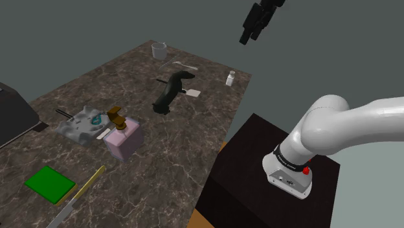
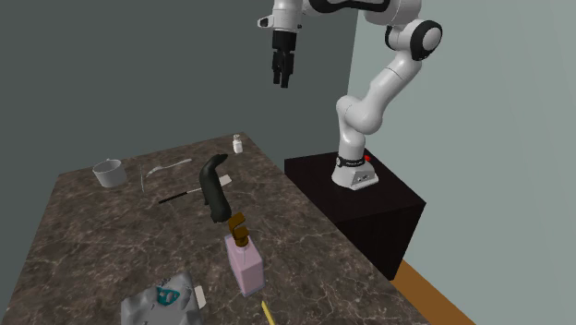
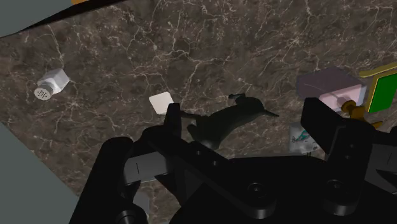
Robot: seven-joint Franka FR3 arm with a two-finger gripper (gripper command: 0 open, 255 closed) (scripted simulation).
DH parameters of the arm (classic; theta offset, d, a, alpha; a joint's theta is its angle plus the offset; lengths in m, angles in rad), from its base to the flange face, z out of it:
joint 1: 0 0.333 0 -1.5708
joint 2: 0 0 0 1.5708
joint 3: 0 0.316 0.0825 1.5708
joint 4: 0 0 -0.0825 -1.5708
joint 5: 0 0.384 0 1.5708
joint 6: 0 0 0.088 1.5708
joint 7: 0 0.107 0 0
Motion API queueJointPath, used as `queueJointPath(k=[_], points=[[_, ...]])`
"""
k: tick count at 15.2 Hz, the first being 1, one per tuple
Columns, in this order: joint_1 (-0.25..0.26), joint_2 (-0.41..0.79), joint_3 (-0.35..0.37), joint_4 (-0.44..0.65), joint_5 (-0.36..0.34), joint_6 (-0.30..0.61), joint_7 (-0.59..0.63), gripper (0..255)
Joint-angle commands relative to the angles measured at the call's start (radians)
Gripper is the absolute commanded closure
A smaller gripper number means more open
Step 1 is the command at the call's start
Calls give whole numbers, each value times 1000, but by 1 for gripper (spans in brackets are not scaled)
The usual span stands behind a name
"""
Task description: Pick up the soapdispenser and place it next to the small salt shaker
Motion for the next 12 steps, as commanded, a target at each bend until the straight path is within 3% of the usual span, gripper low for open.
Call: queueJointPath(k=[1,12], points=[[0,0,0,0,0,0,0,0],[91,190,131,-82,120,307,45,0]])
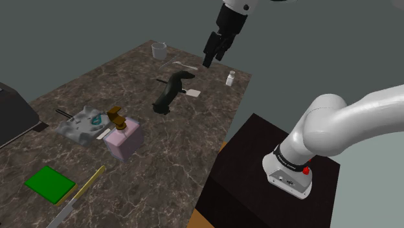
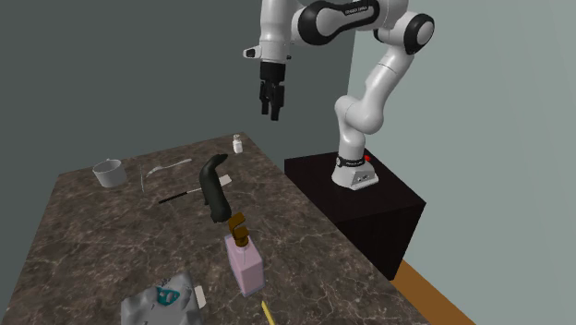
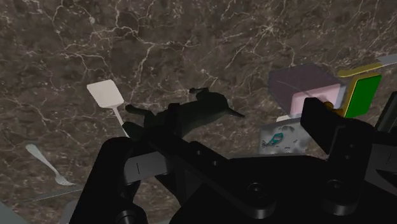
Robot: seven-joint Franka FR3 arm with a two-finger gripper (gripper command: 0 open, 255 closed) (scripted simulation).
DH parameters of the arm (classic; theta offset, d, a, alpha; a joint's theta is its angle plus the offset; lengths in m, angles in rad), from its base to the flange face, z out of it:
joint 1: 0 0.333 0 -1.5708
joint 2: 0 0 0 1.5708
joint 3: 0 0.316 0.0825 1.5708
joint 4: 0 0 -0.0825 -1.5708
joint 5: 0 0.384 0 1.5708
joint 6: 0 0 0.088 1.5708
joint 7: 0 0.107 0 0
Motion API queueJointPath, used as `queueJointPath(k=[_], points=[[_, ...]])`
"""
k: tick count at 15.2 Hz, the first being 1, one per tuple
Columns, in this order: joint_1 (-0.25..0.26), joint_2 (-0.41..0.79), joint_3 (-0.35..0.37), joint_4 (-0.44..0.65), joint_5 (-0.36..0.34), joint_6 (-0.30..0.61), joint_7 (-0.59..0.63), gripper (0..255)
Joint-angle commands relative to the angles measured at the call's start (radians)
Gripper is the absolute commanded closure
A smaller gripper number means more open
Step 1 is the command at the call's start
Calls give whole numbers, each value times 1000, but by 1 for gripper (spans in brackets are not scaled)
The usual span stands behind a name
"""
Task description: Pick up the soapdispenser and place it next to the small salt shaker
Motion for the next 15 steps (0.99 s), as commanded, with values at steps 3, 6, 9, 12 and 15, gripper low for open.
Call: queueJointPath(k=[3,6,9,12,15], points=[[32,94,49,8,36,104,15,0],[54,173,85,21,58,183,24,0],[74,259,121,45,72,259,34,0],[92,349,157,78,79,329,46,0],[109,443,191,122,75,394,63,0]])
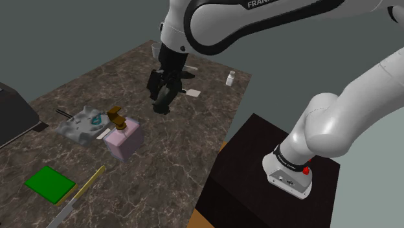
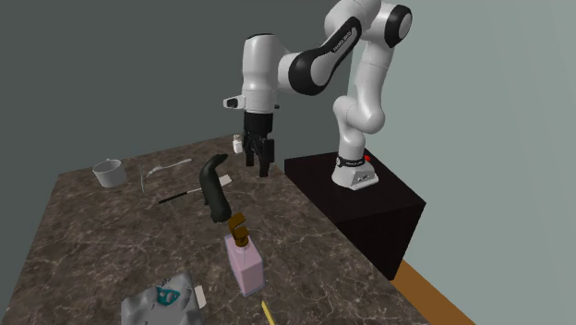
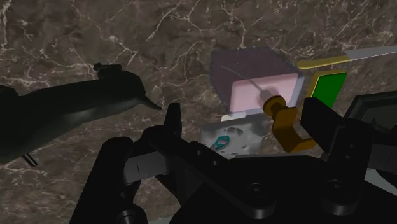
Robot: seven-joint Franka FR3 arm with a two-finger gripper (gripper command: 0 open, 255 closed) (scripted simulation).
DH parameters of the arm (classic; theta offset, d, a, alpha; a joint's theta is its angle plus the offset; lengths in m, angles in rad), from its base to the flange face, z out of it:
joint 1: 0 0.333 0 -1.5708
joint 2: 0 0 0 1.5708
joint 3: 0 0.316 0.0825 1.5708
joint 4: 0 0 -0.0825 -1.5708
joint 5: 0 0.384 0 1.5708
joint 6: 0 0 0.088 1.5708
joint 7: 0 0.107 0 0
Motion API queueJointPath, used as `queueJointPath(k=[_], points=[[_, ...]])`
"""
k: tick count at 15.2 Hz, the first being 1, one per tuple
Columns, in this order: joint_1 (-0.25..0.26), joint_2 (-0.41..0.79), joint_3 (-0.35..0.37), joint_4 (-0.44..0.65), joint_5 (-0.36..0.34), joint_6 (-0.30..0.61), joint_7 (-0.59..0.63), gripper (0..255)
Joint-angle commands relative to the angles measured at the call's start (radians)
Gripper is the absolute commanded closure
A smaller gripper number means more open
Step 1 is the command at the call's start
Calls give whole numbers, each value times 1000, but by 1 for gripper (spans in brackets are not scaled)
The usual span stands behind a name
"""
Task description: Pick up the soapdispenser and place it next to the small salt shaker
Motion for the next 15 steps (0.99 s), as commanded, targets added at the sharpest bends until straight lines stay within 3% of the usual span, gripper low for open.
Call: queueJointPath(k=[1,9,15], points=[[9,67,19,33,-5,44,7,0],[65,335,86,202,-88,175,81,0],[83,403,86,212,-116,234,100,0]])
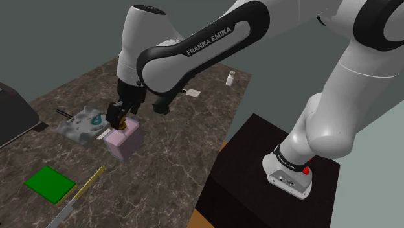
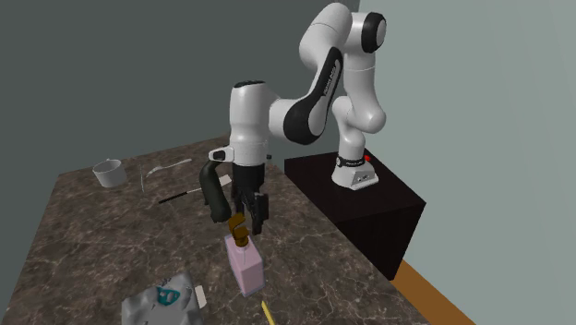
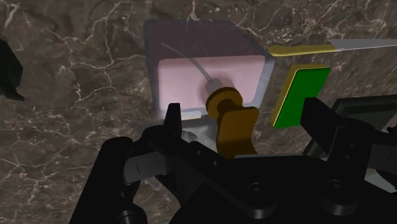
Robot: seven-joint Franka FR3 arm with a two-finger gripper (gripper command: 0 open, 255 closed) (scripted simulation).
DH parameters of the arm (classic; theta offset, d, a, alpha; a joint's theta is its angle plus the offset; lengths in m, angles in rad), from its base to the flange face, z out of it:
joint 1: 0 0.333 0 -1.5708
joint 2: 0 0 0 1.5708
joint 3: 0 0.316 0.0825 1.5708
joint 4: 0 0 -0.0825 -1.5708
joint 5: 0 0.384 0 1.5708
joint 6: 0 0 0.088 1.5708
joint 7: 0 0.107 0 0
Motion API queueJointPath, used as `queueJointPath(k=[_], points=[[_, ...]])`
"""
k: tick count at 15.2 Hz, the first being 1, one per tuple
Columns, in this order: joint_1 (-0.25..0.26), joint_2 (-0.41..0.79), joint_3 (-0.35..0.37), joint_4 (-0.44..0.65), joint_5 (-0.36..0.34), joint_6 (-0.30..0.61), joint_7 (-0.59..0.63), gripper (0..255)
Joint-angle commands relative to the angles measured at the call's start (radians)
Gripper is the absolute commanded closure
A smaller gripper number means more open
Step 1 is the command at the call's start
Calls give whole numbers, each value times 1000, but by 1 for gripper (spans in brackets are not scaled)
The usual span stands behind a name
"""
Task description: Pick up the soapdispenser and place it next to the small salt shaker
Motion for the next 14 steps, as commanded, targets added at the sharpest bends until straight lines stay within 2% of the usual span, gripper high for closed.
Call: queueJointPath(k=[1,10,11,14], points=[[7,25,0,2,-12,24,10,0],[12,43,-2,4,-19,40,15,0],[12,43,-2,4,-19,40,15,255],[12,43,-2,4,-19,40,15,255]])
